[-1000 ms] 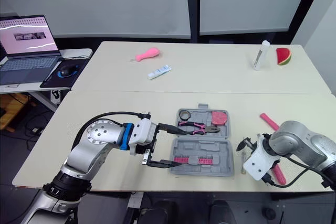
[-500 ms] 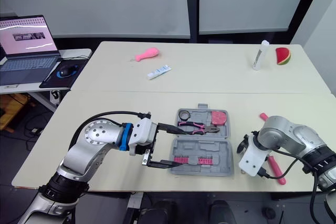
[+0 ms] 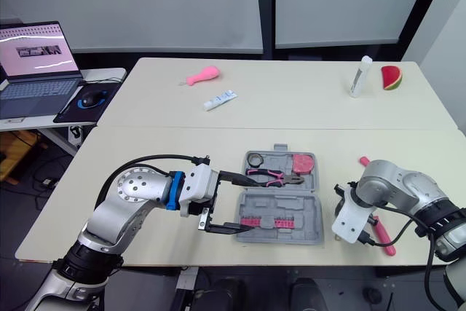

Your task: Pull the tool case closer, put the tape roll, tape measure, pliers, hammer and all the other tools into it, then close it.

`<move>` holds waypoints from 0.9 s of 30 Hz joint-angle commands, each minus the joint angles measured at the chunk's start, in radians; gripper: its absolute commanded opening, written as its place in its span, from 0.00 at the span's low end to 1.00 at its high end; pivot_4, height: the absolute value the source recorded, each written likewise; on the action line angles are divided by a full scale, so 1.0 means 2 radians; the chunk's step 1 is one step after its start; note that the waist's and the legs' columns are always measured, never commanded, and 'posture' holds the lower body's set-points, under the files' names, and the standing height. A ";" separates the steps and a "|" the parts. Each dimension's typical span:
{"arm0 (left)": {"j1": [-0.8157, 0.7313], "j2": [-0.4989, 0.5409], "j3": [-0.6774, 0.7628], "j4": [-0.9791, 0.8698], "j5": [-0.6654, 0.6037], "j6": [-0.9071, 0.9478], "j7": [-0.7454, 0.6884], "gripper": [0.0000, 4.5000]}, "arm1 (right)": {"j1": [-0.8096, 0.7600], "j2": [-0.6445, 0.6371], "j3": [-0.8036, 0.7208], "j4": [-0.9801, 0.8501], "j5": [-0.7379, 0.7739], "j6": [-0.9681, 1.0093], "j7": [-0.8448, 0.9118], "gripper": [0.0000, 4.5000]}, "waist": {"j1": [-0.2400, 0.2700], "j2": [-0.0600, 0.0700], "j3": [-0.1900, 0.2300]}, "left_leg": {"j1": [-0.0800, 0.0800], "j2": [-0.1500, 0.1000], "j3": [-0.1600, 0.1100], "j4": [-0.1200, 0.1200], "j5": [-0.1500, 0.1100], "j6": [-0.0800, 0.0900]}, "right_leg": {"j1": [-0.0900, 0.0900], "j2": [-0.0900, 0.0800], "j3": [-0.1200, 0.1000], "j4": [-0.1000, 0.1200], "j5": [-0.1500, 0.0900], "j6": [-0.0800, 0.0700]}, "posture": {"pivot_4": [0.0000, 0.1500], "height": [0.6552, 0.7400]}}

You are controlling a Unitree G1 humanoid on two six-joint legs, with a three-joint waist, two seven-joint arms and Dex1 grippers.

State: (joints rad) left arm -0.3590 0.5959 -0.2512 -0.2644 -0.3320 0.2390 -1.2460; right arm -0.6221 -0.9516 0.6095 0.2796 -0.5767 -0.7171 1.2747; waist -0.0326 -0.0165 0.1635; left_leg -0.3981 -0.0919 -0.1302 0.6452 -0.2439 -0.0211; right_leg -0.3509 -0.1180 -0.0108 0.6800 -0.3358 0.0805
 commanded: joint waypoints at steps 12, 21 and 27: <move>-0.015 -0.010 -0.008 0.017 0.002 -0.023 -0.002 1.00 | 0.072 -0.059 -0.143 -0.135 0.180 0.192 0.024 0.08 | 0.002 0.000 0.000 | -0.001 0.000 0.000 0.000 0.000 0.000 | 0.000 0.000 0.000 0.000 0.000 0.000 | 1.00 1.00; -0.015 -0.010 -0.009 0.027 0.002 -0.031 -0.008 1.00 | 0.194 0.063 -0.387 -0.423 0.389 1.048 -0.115 0.08 | 0.004 0.000 0.000 | -0.001 0.000 -0.001 0.000 -0.001 0.002 | 0.000 0.000 -0.001 0.000 0.000 0.000 | 1.00 1.00; -0.024 -0.013 -0.014 0.040 0.004 -0.039 -0.014 1.00 | 0.220 0.160 -0.424 -0.471 0.379 1.148 -0.231 0.08 | 0.007 0.000 0.000 | -0.001 -0.001 -0.001 0.000 -0.001 0.002 | -0.001 -0.001 0.000 0.000 0.000 0.000 | 1.00 1.00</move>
State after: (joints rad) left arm -0.3904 0.5735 -0.2772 -0.1755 -0.3214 0.1819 -1.2669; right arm -0.1759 -0.6407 -0.1970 -0.6179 0.1797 1.5455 0.8635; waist -0.0183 -0.0161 0.1632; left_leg -0.4003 -0.0942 -0.1324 0.6452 -0.2463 -0.0169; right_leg -0.3521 -0.1202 -0.0113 0.6800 -0.3354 0.0798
